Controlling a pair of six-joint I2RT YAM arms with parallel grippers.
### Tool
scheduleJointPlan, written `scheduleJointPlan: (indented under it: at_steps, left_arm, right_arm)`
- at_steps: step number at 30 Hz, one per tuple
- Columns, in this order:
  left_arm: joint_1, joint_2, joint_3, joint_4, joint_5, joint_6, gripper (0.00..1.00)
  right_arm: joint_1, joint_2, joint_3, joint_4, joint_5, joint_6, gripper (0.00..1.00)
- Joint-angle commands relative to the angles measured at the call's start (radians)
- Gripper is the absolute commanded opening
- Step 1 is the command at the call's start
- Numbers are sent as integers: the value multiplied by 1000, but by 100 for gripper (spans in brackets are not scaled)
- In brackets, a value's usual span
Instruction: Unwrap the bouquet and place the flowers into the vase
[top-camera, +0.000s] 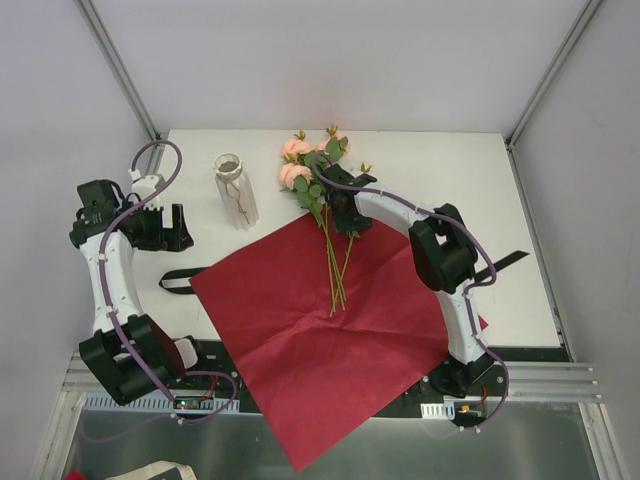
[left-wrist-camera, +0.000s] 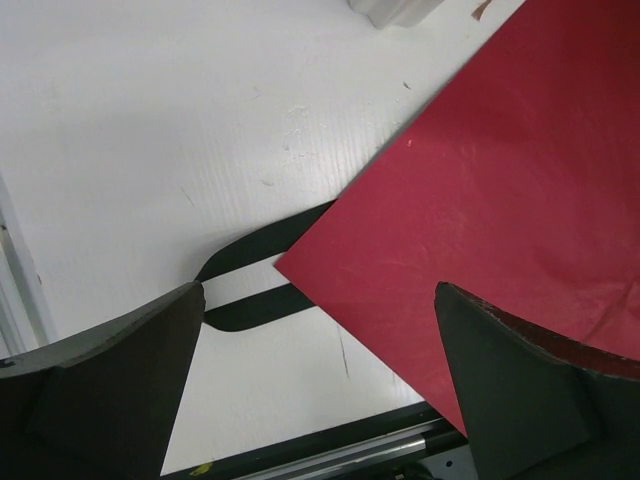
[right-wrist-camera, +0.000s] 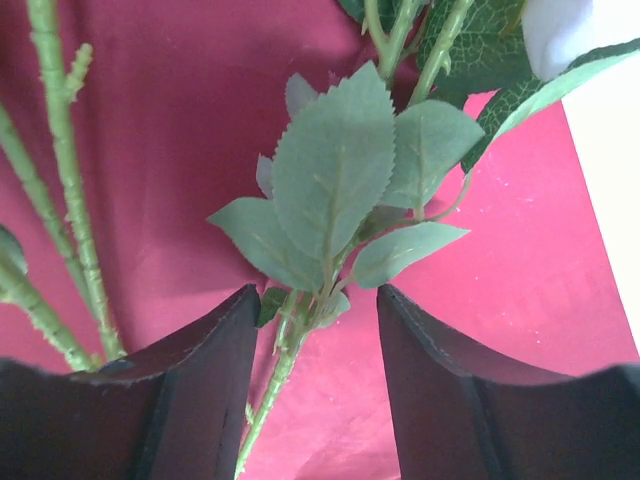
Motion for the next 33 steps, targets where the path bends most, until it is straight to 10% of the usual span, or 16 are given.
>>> scheduleJointPlan:
  at_steps: [1,13,26,33]
  left_arm:
    - [7,13,-40,26,56,5,99]
    - [7,87,-123,59,24,31,99]
    - [7,89,-139,69,19,42,99]
    - [6,101,-142,69,16,46,99]
  right_arm:
    - [-9,14,53,-28,29,28,52]
    - [-11,-51,-66,66,84,125,1]
    - [55,-459,-263,374,320,174,1]
    - [144,-598,-231,672,423,-91,1]
